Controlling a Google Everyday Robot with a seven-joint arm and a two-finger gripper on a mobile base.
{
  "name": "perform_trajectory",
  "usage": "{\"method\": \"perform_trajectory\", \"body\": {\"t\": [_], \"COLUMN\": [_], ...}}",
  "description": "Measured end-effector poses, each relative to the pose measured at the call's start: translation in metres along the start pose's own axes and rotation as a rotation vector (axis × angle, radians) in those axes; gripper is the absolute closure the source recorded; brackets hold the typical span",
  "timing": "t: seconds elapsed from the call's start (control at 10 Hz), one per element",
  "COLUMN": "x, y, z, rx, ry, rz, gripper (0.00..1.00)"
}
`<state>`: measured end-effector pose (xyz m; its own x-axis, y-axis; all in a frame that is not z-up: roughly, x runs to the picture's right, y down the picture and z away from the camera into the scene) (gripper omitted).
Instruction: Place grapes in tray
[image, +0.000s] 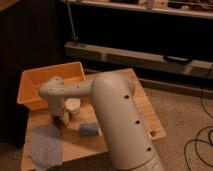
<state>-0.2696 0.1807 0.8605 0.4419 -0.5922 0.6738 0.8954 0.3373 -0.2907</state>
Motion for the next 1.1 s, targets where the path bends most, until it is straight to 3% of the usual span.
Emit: {"method": "perform_trajectory", "body": {"t": [1.1], "x": [0.0034], "y": [0.0031], "z": [-0.0020], "rx": [-0.006], "ry": [0.005], "rz": [0.003], "gripper": [0.49]}}
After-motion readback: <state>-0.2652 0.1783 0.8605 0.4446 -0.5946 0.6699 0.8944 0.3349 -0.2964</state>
